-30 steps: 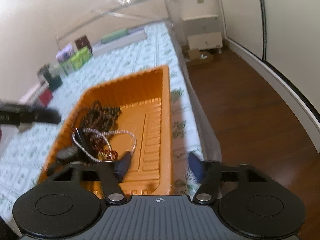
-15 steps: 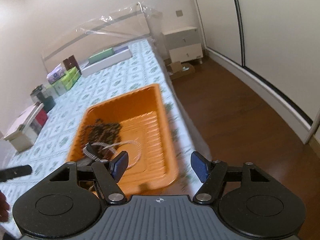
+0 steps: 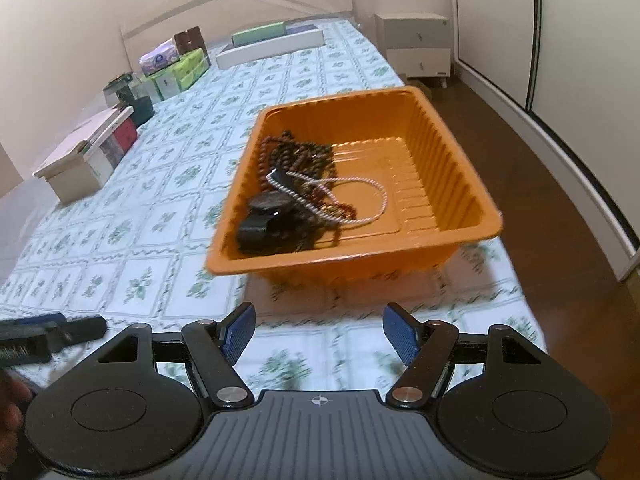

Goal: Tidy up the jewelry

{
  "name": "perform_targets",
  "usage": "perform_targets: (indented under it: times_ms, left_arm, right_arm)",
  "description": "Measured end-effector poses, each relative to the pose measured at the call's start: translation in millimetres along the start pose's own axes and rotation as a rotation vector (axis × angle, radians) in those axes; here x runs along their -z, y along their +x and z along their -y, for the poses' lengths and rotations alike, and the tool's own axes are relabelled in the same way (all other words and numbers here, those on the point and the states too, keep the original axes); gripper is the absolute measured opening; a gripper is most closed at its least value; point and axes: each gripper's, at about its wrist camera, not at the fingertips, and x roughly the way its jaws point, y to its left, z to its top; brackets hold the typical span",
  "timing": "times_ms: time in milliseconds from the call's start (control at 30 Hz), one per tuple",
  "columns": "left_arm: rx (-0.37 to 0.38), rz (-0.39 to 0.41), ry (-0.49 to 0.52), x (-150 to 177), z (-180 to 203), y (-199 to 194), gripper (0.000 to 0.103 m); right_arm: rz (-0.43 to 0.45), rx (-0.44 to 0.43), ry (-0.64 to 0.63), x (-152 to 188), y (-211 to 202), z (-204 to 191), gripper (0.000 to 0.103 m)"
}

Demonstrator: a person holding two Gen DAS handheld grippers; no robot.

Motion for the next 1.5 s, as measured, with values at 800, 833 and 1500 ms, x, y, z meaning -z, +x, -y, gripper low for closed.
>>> perform_targets:
  times_ms: [800,833,1500]
  left_arm:
    - [-0.094,0.011,0.005,6,4,-8,0.103]
    - [-0.095,0.011,0.004,6,4,-8,0.103]
    - [-0.096,0.019,0.024,7,7,-10,0.103]
  right_arm:
    - [-0.044,0.003,-0.119,7,6,-47,0.07]
    - [-0.044,0.002,-0.119,7,6,-47,0.07]
    - [-0.046,0.0,-0.116,8,5,-47,0.07]
